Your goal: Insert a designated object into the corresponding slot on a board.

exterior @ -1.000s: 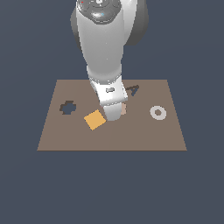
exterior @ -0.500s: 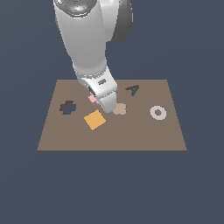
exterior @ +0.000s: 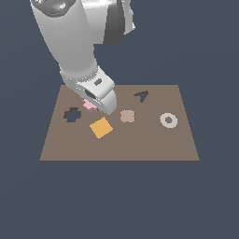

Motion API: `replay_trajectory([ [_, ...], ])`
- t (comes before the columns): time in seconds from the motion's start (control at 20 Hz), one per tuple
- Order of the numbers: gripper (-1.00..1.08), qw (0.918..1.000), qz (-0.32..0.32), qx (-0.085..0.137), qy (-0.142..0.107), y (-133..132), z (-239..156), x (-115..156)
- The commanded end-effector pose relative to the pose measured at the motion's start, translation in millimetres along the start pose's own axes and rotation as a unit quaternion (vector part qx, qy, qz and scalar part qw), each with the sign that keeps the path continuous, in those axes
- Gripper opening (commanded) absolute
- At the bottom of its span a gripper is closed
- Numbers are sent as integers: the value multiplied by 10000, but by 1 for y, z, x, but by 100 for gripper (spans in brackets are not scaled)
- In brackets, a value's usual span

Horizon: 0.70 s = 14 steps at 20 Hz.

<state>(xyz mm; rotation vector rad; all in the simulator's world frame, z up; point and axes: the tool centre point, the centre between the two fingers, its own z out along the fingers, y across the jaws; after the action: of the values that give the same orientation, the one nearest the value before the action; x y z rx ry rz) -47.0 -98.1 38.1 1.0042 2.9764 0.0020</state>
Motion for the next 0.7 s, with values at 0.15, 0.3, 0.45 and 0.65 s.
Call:
replay_trajectory([
  [0.15,-100,9961,-887,0,-3,-15,-1,-17],
  [0.3,-100,9909,-1343,0,-2,-21,-1,-27],
  [0.45,-100,9846,-1748,1,-2,-26,-2,-36],
  [0.65,-100,9753,-2208,2,-1,-31,-2,-47],
])
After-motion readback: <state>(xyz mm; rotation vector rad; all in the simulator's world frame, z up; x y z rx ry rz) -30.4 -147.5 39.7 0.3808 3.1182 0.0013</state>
